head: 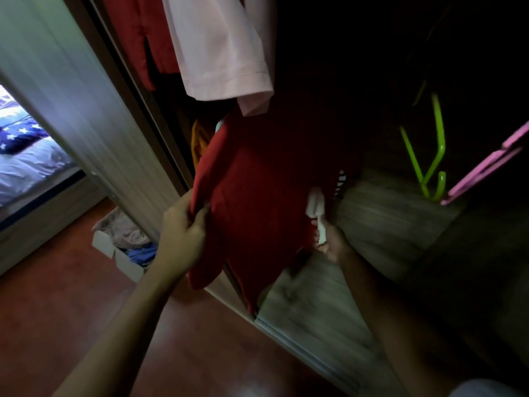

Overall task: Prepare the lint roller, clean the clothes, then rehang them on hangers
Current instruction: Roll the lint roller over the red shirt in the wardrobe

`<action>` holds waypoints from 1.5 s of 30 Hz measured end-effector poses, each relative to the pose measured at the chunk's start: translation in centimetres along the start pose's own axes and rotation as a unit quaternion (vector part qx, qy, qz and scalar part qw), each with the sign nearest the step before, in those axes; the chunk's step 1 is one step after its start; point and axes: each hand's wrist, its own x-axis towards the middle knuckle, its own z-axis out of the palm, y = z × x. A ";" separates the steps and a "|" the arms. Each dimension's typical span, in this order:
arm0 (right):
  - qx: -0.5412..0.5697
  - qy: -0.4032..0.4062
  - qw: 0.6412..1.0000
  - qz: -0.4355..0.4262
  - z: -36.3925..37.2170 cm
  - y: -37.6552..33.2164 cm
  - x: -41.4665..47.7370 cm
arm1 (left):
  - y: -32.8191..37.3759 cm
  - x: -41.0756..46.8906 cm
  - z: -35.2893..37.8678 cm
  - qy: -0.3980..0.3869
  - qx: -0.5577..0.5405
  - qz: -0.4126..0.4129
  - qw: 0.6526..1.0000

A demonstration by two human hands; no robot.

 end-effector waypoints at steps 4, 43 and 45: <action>-0.150 -0.075 0.985 0.033 0.3 6.4 -1.6 | -0.1 -0.2 0.1 -0.004 -0.007 0.002 1.000; -0.289 -0.248 0.918 -0.111 5.2 -0.1 -14.2 | -0.9 -1.3 3.3 -0.076 -0.069 -0.013 0.995; -0.292 -0.242 0.917 -0.122 5.2 0.0 -15.3 | -1.0 -1.6 3.6 -0.095 -0.076 -0.005 0.993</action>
